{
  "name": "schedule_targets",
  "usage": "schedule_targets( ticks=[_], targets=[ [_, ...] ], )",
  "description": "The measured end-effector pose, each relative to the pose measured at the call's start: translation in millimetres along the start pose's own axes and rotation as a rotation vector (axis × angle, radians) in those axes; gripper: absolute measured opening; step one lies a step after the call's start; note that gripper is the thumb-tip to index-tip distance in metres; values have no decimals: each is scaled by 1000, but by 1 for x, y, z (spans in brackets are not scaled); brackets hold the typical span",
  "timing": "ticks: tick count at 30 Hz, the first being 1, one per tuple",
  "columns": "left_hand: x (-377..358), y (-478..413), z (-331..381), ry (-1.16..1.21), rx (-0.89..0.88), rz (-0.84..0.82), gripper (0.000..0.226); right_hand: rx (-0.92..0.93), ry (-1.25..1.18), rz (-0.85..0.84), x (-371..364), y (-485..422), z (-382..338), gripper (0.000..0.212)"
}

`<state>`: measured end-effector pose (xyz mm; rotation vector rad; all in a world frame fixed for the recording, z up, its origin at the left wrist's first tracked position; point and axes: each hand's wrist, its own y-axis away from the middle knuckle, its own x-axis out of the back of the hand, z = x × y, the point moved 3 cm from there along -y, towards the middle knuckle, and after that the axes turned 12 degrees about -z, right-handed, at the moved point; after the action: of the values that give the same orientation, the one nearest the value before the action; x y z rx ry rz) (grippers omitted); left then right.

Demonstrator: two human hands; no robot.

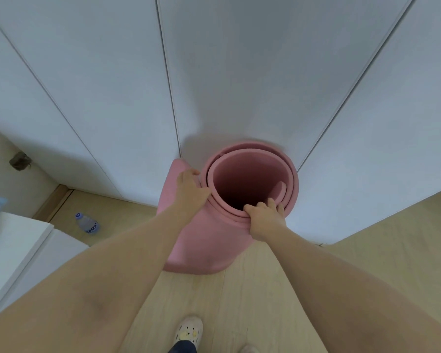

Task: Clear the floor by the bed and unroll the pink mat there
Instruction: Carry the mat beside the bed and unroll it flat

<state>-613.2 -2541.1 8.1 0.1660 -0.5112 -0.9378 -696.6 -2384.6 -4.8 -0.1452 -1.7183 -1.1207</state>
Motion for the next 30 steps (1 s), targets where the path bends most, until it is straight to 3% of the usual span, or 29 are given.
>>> schedule_targets(
  ticks=[2,6,8,11,14,16,18,21,23,27,30],
  targets=[
    [3,0,-7,-162,-128,-91,45,3,2,-15,0,0,12,46],
    [-10,4,-10,-929,-336,-385,88,18,32,-65,1,3,33,49],
    [-19,5,-7,-1241,-411,-365,100,43,50,-58,2,5,39,49],
    [-24,-1,-4,-1412,-596,-209,107,87,77,-45,0,11,42,50],
    [-31,-4,10,-1625,-790,-169,72,90,89,-38,-4,17,48,51],
    [-37,0,20,-1690,-885,-201,52,62,97,-64,-6,20,52,51],
    [-43,-1,21,-1709,-943,-250,53,10,84,-97,-12,24,53,52],
    [-47,0,24,-1761,-901,-393,61,-16,-18,-129,-23,31,45,67],
    [-51,2,27,-1832,-829,-480,50,-1,-67,-97,-28,35,34,72],
    [-55,-2,28,-1818,-740,-543,42,11,-96,35,-28,36,19,48],
    [-55,-4,26,-1675,-765,-560,43,-12,-113,53,-22,32,22,31]
  ],
)
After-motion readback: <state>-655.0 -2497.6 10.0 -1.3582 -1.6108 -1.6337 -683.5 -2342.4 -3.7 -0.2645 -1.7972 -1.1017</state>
